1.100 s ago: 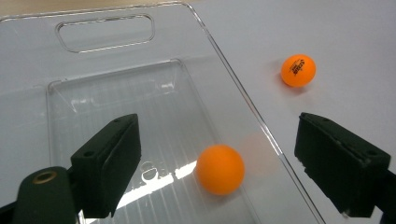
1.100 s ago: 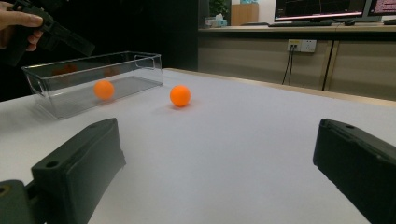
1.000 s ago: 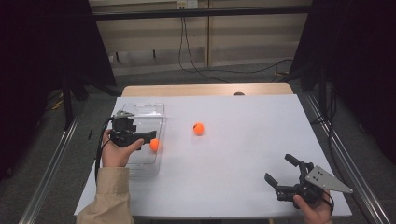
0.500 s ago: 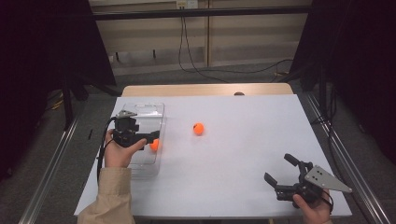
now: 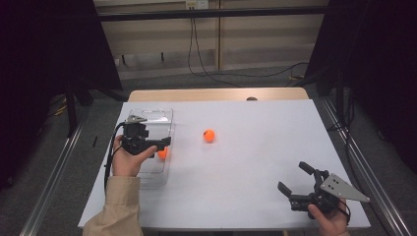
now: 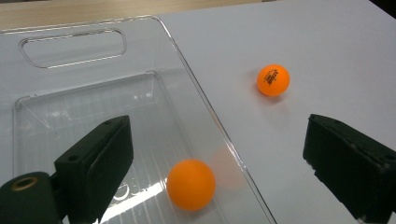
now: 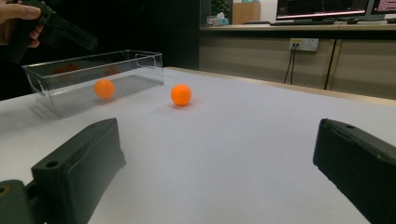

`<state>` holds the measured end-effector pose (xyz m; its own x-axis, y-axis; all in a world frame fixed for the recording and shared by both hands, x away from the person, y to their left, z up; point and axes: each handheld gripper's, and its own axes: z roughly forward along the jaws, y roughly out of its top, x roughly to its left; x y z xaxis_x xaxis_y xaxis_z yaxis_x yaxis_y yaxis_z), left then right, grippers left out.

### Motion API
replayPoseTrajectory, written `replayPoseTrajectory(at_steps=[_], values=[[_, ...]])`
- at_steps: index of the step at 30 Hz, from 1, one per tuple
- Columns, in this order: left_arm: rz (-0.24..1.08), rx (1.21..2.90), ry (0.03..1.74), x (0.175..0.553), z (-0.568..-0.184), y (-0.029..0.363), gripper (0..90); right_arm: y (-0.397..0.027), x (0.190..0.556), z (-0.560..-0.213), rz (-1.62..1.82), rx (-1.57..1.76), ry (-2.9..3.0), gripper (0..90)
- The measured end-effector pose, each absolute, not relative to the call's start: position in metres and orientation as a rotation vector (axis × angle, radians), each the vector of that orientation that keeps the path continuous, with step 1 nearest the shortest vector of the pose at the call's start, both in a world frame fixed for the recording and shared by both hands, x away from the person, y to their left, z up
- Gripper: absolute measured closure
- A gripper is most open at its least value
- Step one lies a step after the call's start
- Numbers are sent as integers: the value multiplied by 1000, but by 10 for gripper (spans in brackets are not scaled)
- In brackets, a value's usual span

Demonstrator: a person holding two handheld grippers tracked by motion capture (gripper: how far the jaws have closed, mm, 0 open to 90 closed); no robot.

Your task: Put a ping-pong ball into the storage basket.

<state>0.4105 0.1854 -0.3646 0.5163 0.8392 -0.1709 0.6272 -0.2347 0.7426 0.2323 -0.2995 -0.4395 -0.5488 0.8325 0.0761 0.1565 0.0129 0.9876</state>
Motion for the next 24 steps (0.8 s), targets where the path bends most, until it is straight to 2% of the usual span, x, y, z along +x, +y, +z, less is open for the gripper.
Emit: replayPoseTrajectory(at_steps=[24], values=[[330,1977,1160,412,-366,168,60,-300,231,-440,1573,1023,1743,7]])
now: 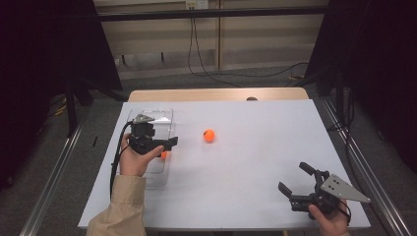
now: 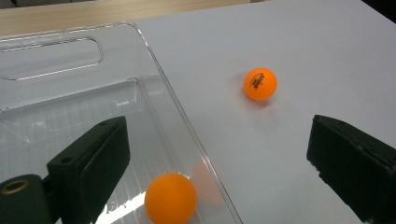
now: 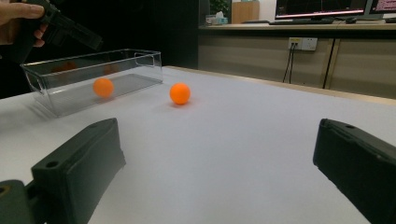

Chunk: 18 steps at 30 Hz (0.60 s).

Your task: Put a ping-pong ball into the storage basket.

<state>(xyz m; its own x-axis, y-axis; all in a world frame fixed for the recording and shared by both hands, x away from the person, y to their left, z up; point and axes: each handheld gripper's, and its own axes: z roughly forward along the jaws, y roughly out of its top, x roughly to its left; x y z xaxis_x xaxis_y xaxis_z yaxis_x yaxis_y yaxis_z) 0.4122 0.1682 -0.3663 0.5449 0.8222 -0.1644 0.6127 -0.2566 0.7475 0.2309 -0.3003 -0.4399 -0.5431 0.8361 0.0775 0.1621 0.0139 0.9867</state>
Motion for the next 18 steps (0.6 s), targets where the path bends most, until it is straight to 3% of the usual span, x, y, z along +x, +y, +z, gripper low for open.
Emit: replayPoseTrajectory(at_steps=[18], values=[[312,1973,1136,413,-366,161,60,-300,231,-440,1575,1022,1746,7]])
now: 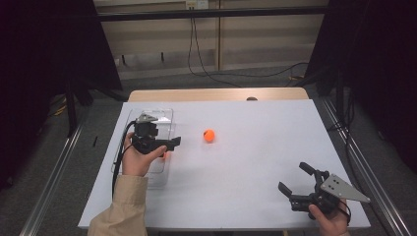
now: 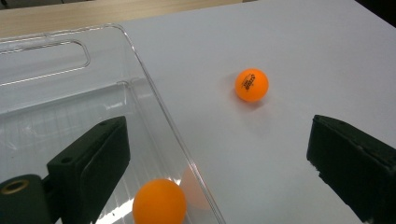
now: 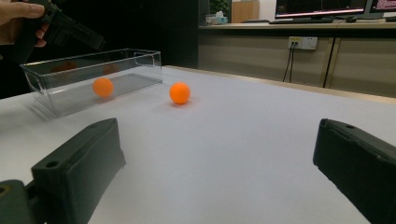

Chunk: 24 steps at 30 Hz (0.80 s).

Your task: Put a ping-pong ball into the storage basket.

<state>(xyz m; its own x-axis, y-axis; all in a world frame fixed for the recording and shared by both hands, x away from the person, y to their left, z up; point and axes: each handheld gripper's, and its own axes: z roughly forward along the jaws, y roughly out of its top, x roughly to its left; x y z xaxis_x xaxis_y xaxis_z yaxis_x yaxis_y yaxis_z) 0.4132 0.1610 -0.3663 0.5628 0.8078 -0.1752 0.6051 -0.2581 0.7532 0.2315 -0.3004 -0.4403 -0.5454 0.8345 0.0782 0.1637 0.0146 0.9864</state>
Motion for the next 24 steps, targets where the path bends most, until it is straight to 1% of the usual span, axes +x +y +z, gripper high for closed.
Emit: replayPoseTrajectory(at_steps=[24], values=[[299,1982,1092,413,-367,148,60,-301,231,-440,1576,1024,1746,6]])
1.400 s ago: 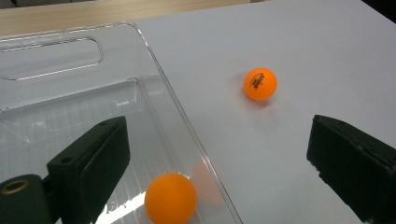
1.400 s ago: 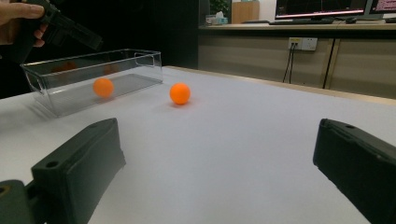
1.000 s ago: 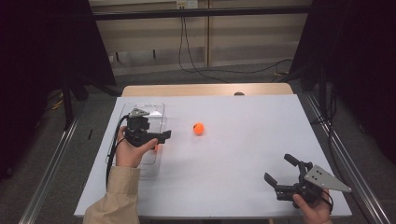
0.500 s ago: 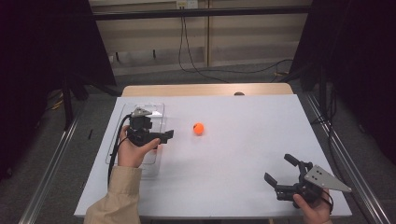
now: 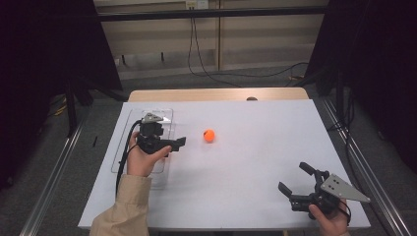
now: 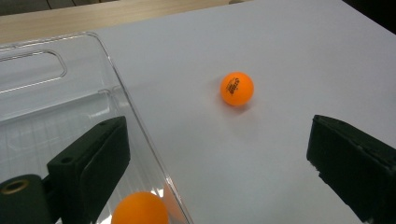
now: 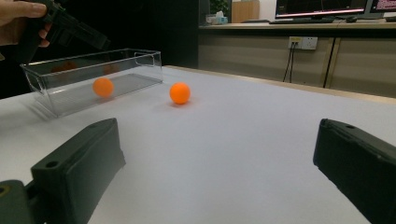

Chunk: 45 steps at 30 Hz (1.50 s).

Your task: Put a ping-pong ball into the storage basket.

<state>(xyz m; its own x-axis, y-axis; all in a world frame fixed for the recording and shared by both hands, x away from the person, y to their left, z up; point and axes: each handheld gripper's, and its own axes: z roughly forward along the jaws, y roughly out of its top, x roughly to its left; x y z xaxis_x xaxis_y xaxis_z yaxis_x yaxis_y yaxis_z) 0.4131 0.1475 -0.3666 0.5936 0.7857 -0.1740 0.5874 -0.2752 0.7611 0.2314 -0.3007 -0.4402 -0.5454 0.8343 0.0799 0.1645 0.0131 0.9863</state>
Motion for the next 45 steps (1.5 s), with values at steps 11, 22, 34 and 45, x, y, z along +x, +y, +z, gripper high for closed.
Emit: replayPoseTrajectory(at_steps=[11,22,34,45], values=[[303,2000,1064,414,-367,142,60,-301,231,-440,1578,1024,1745,6],[309,2010,1045,414,-368,137,61,-301,231,-440,1578,1025,1745,6],[314,2032,1024,415,-370,130,61,-301,232,-441,1578,1024,1746,6],[314,2036,1011,415,-370,125,61,-301,232,-441,1578,1026,1747,6]])
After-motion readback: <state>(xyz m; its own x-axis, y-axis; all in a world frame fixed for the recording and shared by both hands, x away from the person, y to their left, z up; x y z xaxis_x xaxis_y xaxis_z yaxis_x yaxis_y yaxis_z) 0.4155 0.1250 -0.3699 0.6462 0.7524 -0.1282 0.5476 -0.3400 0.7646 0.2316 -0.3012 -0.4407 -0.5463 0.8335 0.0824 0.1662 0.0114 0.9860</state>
